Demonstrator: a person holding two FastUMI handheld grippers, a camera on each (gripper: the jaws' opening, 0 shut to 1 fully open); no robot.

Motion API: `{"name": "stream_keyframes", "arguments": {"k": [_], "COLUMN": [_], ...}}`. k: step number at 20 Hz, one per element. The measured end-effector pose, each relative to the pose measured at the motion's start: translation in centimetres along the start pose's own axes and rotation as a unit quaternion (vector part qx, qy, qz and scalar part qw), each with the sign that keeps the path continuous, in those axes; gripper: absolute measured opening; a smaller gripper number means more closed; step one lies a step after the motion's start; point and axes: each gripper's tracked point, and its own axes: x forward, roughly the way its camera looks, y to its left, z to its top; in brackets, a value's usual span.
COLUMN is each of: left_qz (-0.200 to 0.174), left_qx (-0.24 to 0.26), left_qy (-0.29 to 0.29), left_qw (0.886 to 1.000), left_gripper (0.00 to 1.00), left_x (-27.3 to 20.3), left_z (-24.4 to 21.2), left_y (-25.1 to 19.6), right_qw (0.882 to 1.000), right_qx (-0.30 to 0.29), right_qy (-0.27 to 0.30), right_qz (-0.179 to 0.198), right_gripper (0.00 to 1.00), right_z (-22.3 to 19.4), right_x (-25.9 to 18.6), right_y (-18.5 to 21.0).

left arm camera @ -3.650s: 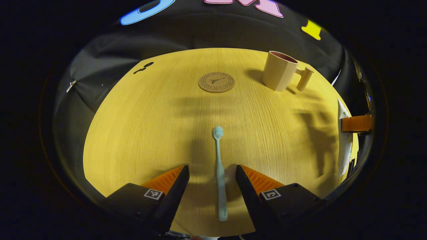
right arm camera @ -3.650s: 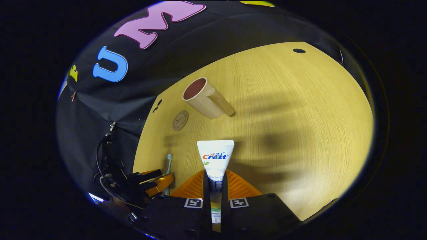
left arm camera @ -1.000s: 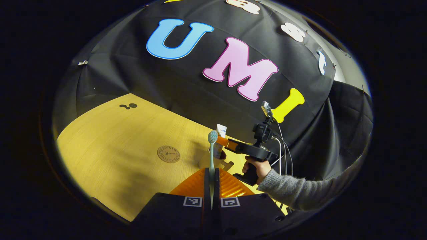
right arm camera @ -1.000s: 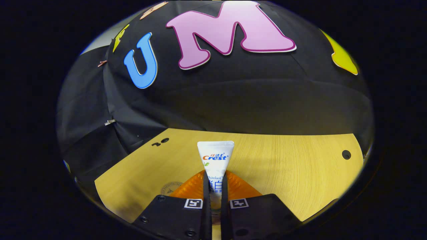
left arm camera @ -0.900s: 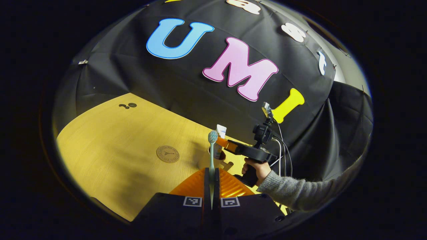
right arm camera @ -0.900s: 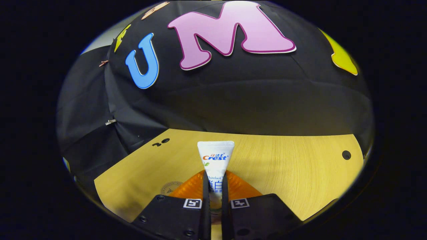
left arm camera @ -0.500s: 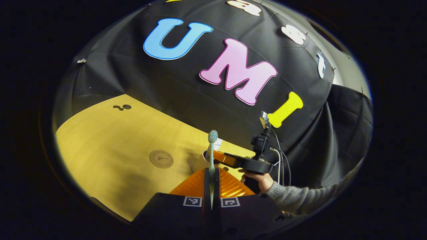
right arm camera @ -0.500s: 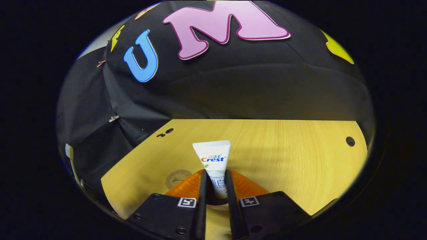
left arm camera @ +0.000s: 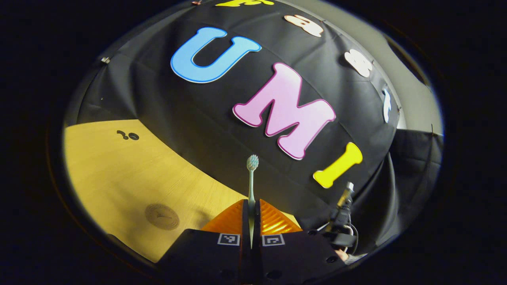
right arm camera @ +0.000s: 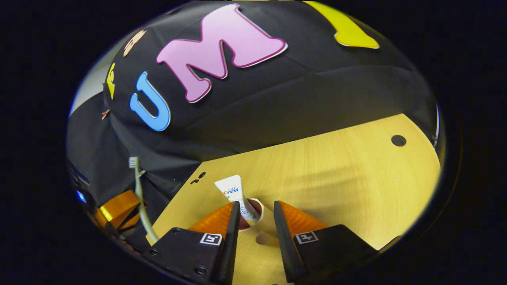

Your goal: Put the toothbrush and toothpaste on the desktop into the cup, then pick up the cup and place it on the coaster on the desktop.

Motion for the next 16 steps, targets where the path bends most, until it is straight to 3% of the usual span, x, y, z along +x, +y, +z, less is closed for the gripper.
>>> {"name": "stream_keyframes", "arguments": {"k": [1, 10, 16], "left_qz": [0.011, 0.094, 0.114], "left_qx": [-0.005, -0.014, 0.014], "left_qy": [-0.014, -0.088, -0.091], "left_qw": [1.0, 0.992, 0.989], "left_gripper": [0.06, 0.06, 0.06], "left_x": [1.3, 9.0, 10.6], "left_z": [-0.1, -2.4, -4.8], "left_y": [0.4, 4.9, 6.2], "right_qw": [1.0, 0.999, 0.999], "right_qx": [0.012, 0.038, 0.025], "right_qy": [-0.001, 0.021, 0.039], "right_qz": [-0.002, -0.021, -0.024], "right_gripper": [0.52, 0.52, 0.52], "right_z": [0.0, -3.9, -5.6], "right_x": [-0.9, -5.7, -6.1], "right_y": [-0.7, -5.3, -6.5]}}
